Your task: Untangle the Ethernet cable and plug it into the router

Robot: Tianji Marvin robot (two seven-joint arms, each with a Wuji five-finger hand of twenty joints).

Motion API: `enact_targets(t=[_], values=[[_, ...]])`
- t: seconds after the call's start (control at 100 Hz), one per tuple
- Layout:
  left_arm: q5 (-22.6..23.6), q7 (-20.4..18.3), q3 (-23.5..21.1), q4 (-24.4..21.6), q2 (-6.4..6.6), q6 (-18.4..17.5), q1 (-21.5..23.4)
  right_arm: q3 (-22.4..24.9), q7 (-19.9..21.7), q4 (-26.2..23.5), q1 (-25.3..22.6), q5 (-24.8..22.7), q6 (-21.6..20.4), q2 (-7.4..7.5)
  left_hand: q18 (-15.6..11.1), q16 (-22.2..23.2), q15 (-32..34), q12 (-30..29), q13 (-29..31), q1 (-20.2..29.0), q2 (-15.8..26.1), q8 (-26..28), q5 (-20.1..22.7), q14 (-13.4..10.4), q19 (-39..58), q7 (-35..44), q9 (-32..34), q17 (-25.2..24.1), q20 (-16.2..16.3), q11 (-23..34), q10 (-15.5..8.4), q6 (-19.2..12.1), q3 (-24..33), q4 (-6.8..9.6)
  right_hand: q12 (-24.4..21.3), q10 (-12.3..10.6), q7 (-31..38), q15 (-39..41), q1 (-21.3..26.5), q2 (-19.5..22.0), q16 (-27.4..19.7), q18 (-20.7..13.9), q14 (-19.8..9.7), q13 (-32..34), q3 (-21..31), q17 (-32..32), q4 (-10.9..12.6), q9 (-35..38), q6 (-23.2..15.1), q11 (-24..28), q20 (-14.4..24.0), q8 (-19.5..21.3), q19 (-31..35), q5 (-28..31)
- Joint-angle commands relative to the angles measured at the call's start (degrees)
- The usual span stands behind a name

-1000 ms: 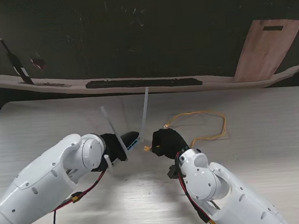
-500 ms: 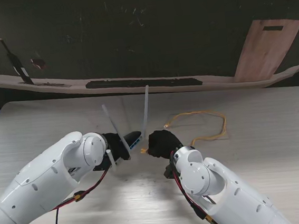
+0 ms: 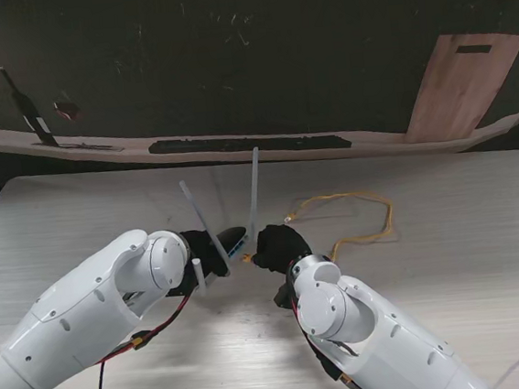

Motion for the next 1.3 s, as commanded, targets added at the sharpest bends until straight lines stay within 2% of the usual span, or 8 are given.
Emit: enact_targets(t=[0.0,0.2,0.4,0.65,1.01,1.29], values=[[-0.5,-1.6,0.8,1.8,-0.35,-0.1,2.3,-0.2,0.2,0.2,-0.2,0.4,0.5,-1.12,-3.1,3.8,9.8,4.8,6.2,15.2,9.9,4.0,5.7,-6.1,1.1,9.5,7.4,0.2,0.8,10.2,-12.9,-14.5,8.9,1.61,1.4,10.4,5.8,7.8,0.0,1.7,2.4,-13.1,-9.9,-1.0,3.0,2.0,0.4,10.6,4.7,10.2,0.7,1.9,12.2,1.9],[-0.2,-1.0,0.4,2.1,-0.49,-0.9,3.1,-0.4,-2.6,1.0,-0.3,1.5,2.1,-2.36,-3.8,3.8,9.8,4.9,5.8,15.9,9.5,4.2,5.1,-6.7,0.8,9.8,7.0,-0.5,0.7,10.4,-14.1,-15.2,9.5,1.63,4.6,8.2,7.2,7.4,-0.1,1.7,3.7,-11.5,-11.3,-0.9,3.7,1.7,1.5,10.6,6.0,15.9,-0.3,3.5,12.2,1.2],[0.4,-0.9,-0.5,2.3,-0.51,-2.4,3.9,-1.1,-5.6,2.5,-0.1,0.6,1.7,-3.24,-4.6,3.9,9.9,5.2,6.1,17.2,9.0,4.9,4.4,-7.3,0.9,11.3,7.1,-0.4,0.7,11.0,-15.3,-16.1,11.0,1.77,8.4,6.1,8.5,7.4,-0.2,0.8,4.3,-10.2,-12.6,-0.8,5.0,1.5,2.7,10.5,7.2,19.8,-2.2,4.8,12.2,1.2],[0.9,-1.0,-1.4,1.8,-0.49,-3.0,4.4,-1.5,-9.0,3.9,0.2,1.3,3.2,-4.80,-4.7,4.0,10.2,5.2,6.4,16.7,9.2,5.0,4.3,-7.2,1.1,11.5,7.0,-0.2,0.8,11.1,-14.9,-16.0,11.0,1.57,9.7,4.9,9.6,7.3,-0.1,0.0,4.5,-9.4,-13.2,-0.8,5.8,1.3,3.9,10.5,8.0,20.7,-3.8,5.8,12.2,1.0],[0.0,-0.3,-1.4,2.0,-0.74,-3.0,4.7,-1.3,-11.8,5.8,0.9,4.5,4.5,-6.62,-4.7,4.0,10.3,5.3,6.7,16.9,9.0,5.0,4.6,-7.3,1.3,11.5,7.5,-0.1,0.9,11.2,-15.1,-15.8,11.1,1.34,9.9,4.8,9.6,7.1,-0.1,0.6,4.3,-8.5,-12.7,-0.8,5.6,1.1,4.4,10.5,8.1,20.6,-4.9,6.1,12.2,0.7],[-0.4,-0.2,-1.4,2.4,-0.85,-3.8,4.7,-1.8,-13.7,8.2,2.2,5.8,4.7,-7.89,-4.9,4.0,10.3,5.2,6.6,16.4,7.8,5.0,4.5,-7.4,1.4,11.5,7.4,-0.6,1.0,11.1,-15.8,-16.1,10.9,0.34,9.7,4.9,9.7,7.0,0.1,0.8,4.0,-8.0,-12.1,-0.8,5.3,1.0,4.6,10.5,8.3,20.2,-5.6,6.0,12.2,0.4]])
